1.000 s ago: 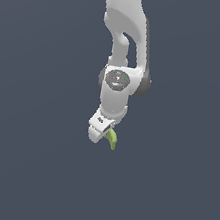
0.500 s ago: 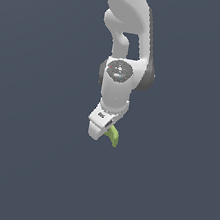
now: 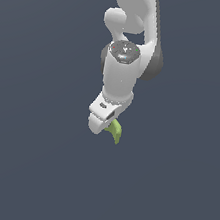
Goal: Pick up the object and move it to a goal position.
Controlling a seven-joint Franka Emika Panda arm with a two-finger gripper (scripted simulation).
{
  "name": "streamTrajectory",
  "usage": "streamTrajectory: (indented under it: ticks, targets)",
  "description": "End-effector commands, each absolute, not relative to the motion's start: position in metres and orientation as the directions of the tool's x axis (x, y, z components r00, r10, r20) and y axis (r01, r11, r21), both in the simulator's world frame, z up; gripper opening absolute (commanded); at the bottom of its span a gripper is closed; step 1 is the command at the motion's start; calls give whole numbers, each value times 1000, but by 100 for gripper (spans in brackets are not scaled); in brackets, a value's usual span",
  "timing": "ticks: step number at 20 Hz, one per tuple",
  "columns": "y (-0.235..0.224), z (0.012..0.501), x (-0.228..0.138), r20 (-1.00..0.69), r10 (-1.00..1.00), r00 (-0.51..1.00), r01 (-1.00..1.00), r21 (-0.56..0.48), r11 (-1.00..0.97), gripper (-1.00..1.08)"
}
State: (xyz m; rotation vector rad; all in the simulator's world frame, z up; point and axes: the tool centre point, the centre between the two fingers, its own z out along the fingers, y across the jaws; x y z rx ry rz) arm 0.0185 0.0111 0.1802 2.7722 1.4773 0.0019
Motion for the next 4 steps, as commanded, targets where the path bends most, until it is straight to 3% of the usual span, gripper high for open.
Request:
streamTrajectory:
  ticks: [1, 4]
  targets:
    - [11, 185, 19, 0, 830, 558, 830, 0, -558, -100]
    - [11, 184, 20, 0, 830, 558, 830, 0, -558, -100]
